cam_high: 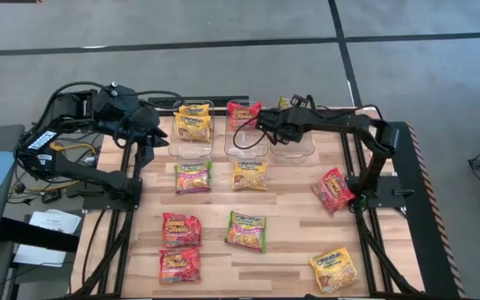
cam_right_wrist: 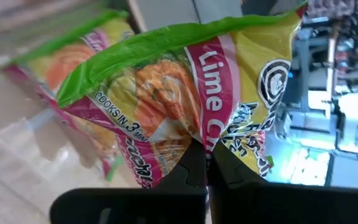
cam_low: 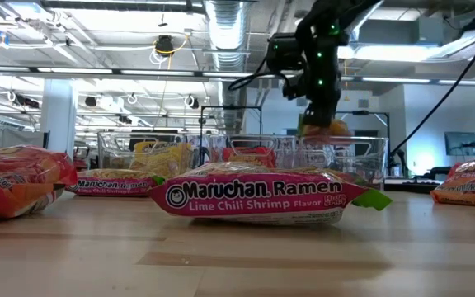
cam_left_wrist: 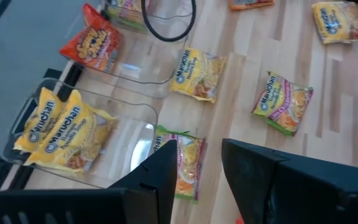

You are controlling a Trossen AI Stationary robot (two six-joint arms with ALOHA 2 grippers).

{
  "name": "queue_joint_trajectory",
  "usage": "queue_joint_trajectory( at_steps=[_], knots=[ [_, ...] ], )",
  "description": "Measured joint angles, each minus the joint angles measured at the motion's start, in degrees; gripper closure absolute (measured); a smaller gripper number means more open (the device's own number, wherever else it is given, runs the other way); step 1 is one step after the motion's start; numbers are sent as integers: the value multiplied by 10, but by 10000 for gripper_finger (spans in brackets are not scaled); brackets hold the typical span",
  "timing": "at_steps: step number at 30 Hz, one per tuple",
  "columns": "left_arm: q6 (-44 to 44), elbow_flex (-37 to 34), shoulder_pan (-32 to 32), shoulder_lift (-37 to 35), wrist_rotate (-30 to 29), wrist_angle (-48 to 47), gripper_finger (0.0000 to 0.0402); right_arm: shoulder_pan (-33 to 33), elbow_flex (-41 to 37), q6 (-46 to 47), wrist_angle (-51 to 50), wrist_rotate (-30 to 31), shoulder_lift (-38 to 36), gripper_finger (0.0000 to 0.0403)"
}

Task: Sort Maruchan noodles
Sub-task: Put the green noodle pack into the right transparent bin

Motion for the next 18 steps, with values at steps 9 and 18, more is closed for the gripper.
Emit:
queue_joint_trajectory(
  at_steps=[9, 18],
  knots=[
    [0, 0, 0, 0, -28, 3, 288, -8, -55, -56, 104, -79, 0, 397],
    [-29, 0, 0, 3, -28, 3, 288, -40, -89, -113, 162, -108, 0, 397]
  ],
)
